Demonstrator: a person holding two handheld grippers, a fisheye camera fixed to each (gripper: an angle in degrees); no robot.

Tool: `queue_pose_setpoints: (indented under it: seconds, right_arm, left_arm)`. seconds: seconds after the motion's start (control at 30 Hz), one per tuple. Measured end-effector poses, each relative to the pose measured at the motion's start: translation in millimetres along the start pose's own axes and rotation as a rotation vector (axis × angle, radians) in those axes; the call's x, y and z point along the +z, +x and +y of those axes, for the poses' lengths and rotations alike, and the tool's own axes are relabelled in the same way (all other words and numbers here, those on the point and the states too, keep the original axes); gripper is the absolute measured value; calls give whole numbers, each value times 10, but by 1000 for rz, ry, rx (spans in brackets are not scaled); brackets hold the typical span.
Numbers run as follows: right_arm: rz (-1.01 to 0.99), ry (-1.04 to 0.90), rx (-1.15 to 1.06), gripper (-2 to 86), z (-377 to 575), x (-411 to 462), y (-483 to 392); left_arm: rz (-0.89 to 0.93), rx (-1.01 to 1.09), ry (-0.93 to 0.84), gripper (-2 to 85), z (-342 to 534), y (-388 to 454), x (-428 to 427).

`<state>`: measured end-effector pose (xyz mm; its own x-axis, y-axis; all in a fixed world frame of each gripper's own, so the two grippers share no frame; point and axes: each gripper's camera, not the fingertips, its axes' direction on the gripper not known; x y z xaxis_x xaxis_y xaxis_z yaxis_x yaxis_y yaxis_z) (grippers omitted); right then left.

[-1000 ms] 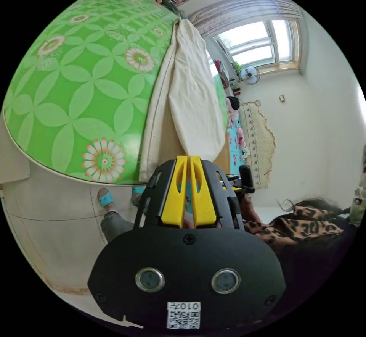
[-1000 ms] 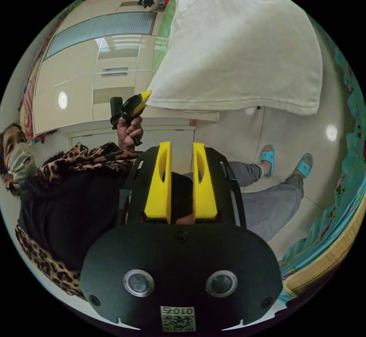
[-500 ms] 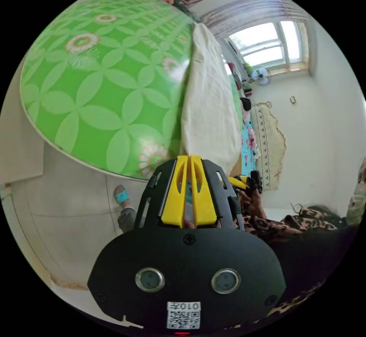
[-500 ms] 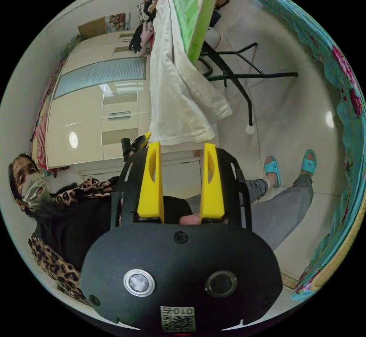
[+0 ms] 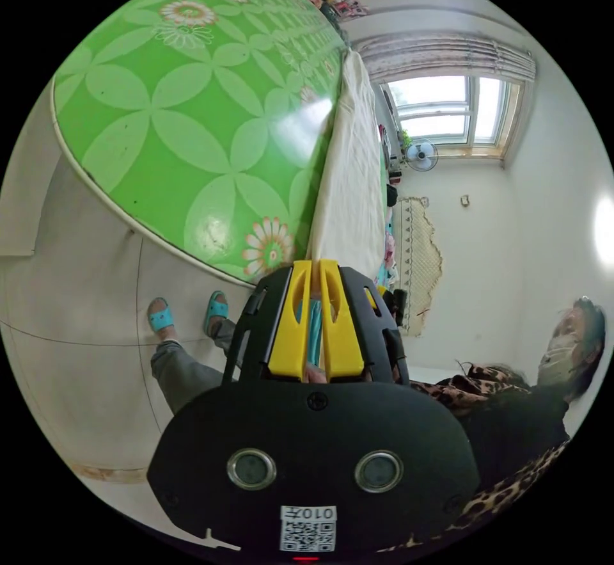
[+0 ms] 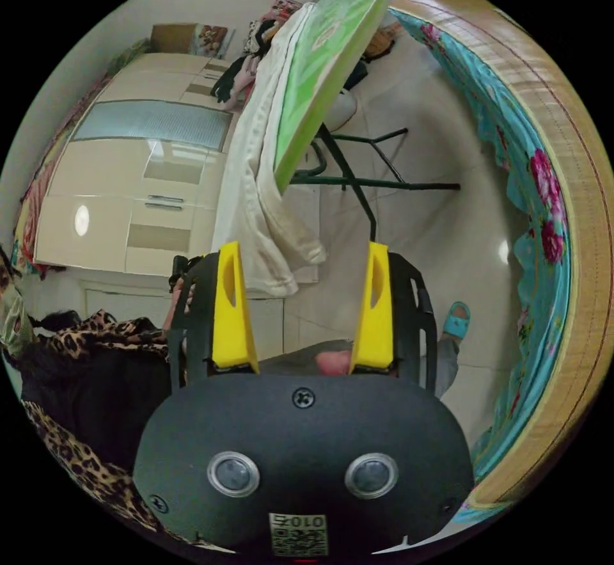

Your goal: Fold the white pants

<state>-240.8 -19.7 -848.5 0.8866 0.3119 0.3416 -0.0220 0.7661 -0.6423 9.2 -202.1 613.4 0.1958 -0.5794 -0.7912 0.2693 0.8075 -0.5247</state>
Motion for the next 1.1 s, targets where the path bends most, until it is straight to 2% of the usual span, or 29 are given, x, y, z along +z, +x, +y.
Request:
queue_pose_setpoints:
  seconds: [0.17,0.27,0.3,0.4,0.5,0.57,0.7,0.83,0.97,1.1]
  right_arm:
    - [-222,-132,-174,242,-298,383,69]
    - [-342,-320,-240,112,-130,690,-69]
    - [-376,-269,-280,60,28,602,-211]
    - [-339,-136,-225,58,307,332,-282]
    - [-212,-180,-33,81,421,479,80]
    - [-251,-199,4,105,485,559,192]
    - [-258,-121,-40,129,613,546,35]
    - [-161,-191,-83,128,563,775,-102]
    - [-168,-254,-135,57,598,903,-300]
    - [-321,-47,-266,51,880,282,-684]
  left_arm:
    - [17,-11,-4,5,-11,-66,8]
    - [24,-21,-3,5,0,-90,-1]
    - [19,-21,-1,5,5,-87,-8]
    - [-7,3,-20,6,24,-64,-7]
    - [-1,3,-21,7,47,-102,44]
    - [24,-15,-19,7,54,-161,45]
    - [21,-13,-10,6,81,-182,52]
    - [28,-22,-14,5,92,-220,59]
    - [29,0,-19,2,99,-91,6]
    - [114,169,14,1,117,384,-178]
